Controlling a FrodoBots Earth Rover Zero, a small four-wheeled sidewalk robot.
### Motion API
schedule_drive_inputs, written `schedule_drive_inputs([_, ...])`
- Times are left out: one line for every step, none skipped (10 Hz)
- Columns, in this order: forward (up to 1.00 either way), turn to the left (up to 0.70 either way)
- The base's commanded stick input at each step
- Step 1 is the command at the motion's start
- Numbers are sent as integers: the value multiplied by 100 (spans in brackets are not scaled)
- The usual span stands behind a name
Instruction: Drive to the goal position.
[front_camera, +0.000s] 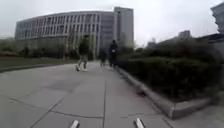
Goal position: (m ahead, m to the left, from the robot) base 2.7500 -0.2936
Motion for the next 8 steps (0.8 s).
schedule_drive_inputs([100,0])
schedule_drive_inputs([100,0])
schedule_drive_inputs([100,0])
schedule_drive_inputs([100,0])
schedule_drive_inputs([100,0])
schedule_drive_inputs([100,0])
schedule_drive_inputs([100,0])
schedule_drive_inputs([100,0])
